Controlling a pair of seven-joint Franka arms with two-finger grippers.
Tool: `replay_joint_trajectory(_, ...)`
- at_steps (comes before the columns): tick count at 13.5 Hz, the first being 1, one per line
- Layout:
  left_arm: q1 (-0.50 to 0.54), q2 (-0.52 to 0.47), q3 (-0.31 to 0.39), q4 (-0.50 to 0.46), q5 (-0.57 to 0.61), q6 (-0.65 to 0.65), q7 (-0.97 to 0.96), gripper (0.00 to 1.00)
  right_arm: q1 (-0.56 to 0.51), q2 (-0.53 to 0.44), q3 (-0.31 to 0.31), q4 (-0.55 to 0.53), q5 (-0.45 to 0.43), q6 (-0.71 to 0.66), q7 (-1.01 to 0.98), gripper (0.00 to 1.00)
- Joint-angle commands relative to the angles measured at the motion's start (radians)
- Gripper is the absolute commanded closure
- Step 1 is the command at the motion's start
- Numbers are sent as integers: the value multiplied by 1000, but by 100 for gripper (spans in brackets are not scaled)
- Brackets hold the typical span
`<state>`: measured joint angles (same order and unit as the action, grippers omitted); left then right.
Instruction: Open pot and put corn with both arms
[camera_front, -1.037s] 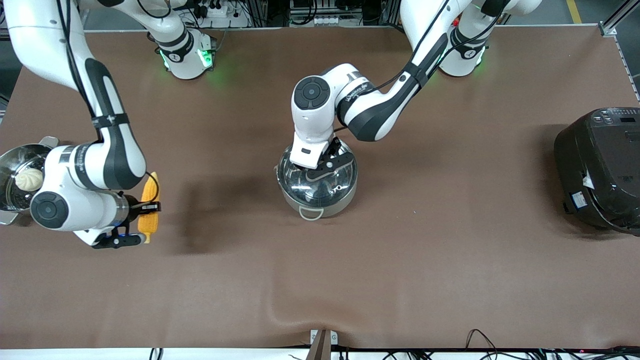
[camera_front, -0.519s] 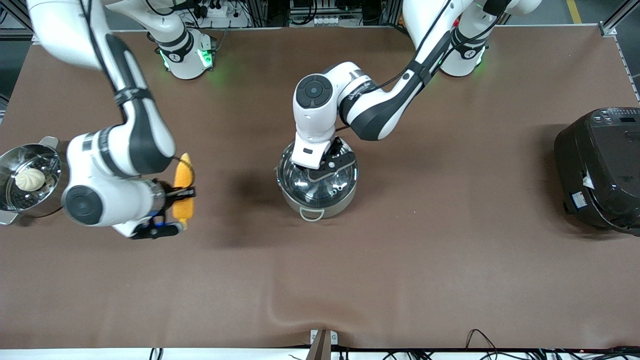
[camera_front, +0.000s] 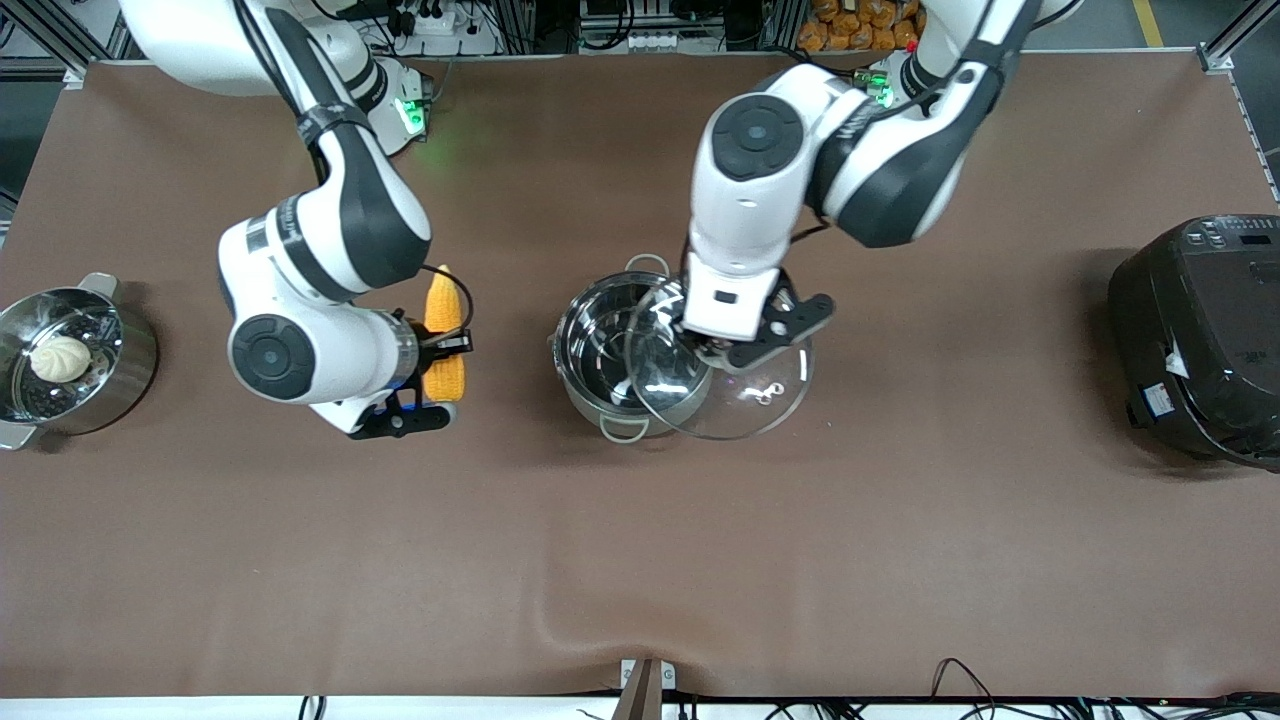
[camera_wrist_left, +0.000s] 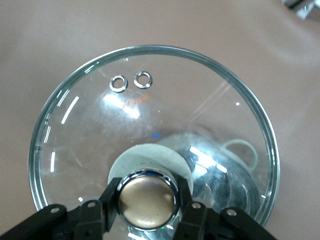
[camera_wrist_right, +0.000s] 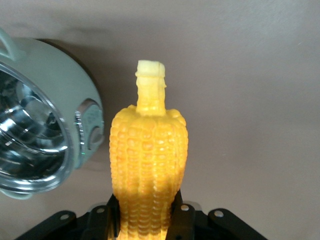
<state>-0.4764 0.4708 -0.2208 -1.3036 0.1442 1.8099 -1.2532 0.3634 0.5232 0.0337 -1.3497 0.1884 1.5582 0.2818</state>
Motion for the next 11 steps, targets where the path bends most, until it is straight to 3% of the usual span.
replay_joint_trajectory(1, 114, -67, -15, -40, -60, -12, 82, 100, 129, 14, -11, 18, 8, 67, 169, 100)
replay_joint_trajectory(7, 304, -133, -11, -241, -38, -9, 352, 100, 268, 113, -12, 98, 2, 227, 231, 100)
replay_joint_trajectory(11, 399, -126, -14, -416, 38, 210, 402, 100, 319, 159, -14, 98, -63, 309, 226, 100)
